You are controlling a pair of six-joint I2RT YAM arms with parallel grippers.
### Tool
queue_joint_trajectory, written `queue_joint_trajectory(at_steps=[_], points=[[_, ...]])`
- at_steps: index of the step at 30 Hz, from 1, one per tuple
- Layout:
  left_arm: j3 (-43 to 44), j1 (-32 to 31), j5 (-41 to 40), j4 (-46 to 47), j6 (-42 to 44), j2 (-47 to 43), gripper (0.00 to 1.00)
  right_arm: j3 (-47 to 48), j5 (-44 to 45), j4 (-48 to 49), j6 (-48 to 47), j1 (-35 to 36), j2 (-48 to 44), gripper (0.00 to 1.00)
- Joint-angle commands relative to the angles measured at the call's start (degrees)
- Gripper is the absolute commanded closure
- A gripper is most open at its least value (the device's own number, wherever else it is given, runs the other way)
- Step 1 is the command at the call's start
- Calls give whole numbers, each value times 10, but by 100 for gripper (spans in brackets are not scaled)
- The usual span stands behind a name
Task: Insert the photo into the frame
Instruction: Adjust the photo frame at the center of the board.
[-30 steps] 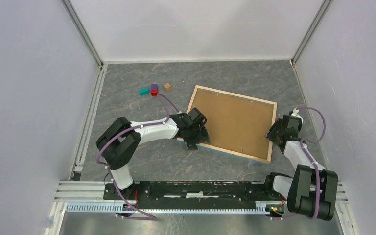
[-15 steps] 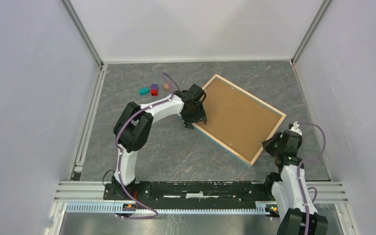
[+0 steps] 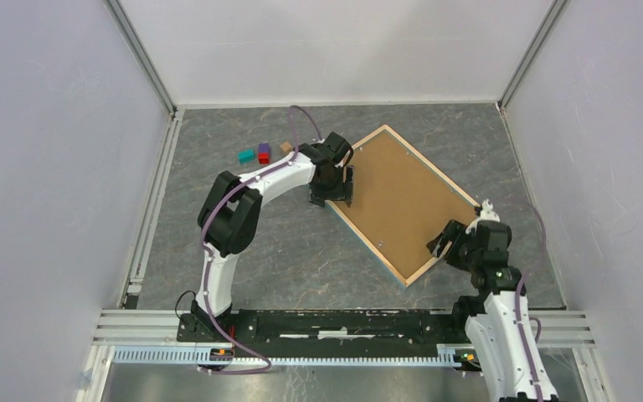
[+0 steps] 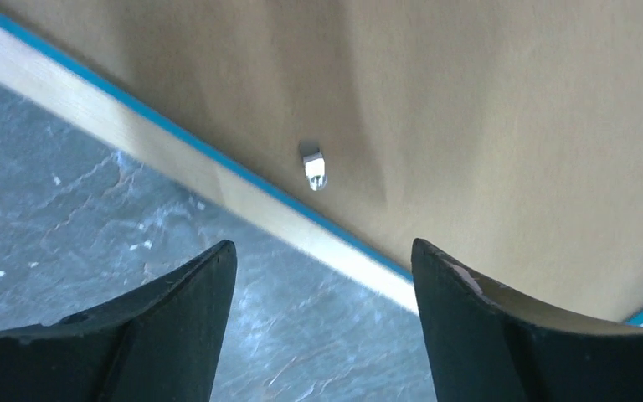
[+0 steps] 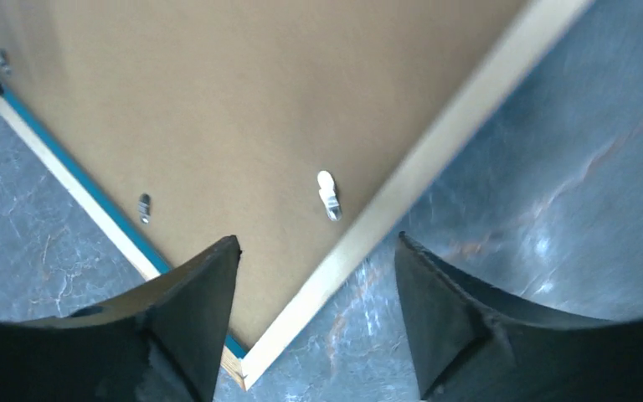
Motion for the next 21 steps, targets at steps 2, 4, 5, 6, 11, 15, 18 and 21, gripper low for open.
queue_joint_trajectory(at_steps=[2,4,5,6,11,15,18,21], points=[[-75,8,50,62,88,-114,12,177,-12,78,-156,3,143,12],[-84,12,77,65,88,-130,8,243,-17,105,-178,3,234,11],[-86,14,87,63,87,-137,7,261,-22,134,-185,4,269,10],[-89,14,101,62,87,-143,6,279,-19,158,-193,4,308,9],[-138,16,151,88,79,-184,4,426,-42,182,-260,6,548,7],[-171,16,162,94,88,-214,3,547,-39,140,-338,6,687,12],[-193,16,157,102,96,-233,2,596,0,130,-374,6,739,14],[-206,15,156,110,98,-240,2,637,11,109,-398,5,786,19]])
